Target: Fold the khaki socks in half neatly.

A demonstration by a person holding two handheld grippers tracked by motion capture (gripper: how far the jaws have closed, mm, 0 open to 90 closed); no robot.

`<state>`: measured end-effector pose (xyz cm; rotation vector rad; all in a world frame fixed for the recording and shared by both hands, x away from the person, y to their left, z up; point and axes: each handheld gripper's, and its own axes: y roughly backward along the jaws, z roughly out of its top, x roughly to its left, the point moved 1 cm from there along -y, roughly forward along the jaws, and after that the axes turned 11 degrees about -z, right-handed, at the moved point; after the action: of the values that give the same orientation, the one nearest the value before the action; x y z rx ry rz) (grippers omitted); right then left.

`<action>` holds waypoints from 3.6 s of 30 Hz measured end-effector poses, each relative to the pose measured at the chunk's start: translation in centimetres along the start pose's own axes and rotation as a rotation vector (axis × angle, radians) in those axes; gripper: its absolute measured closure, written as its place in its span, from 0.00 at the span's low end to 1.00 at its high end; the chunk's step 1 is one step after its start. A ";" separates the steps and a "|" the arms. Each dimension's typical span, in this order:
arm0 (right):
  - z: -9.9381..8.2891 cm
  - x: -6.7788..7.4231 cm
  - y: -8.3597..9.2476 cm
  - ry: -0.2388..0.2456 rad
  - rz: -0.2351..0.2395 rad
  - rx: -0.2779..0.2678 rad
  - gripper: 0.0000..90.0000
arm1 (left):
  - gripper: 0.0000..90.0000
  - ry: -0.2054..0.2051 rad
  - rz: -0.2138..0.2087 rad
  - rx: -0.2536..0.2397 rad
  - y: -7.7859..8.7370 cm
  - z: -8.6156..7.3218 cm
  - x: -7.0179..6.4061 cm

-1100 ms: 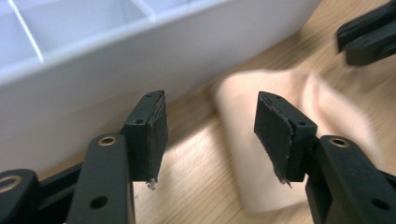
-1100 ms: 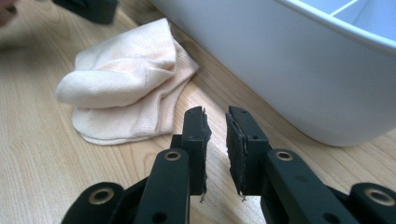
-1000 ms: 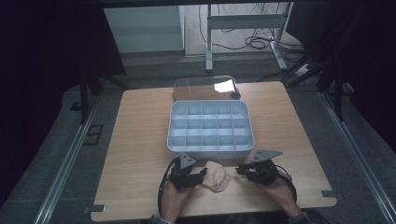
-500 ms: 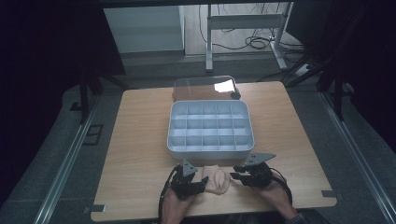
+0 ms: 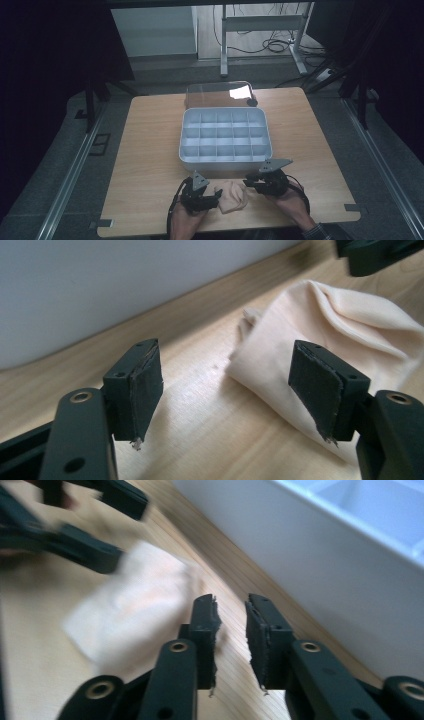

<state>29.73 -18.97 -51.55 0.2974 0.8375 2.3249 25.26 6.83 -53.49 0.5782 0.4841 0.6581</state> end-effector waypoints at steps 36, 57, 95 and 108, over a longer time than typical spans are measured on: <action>2.2 3.4 -0.7 0.063 0.088 0.003 0.89 | 0.32 0.008 -0.008 0.019 -1.0 -0.6 1.0; -0.1 2.7 -1.3 0.116 -0.031 0.073 0.99 | 0.33 0.011 -0.006 0.031 -1.1 -0.5 1.0; -1.7 1.8 -1.7 0.093 -0.097 0.042 0.78 | 0.47 0.121 -0.240 -0.053 0.3 -1.0 -0.6; -1.7 1.8 -1.6 0.076 -0.080 0.045 0.76 | 0.81 0.085 -0.199 0.028 -1.5 -0.3 -1.0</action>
<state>28.47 -17.71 -53.93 0.1922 0.9229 2.2576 25.00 5.24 -54.46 0.5217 0.6225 0.4887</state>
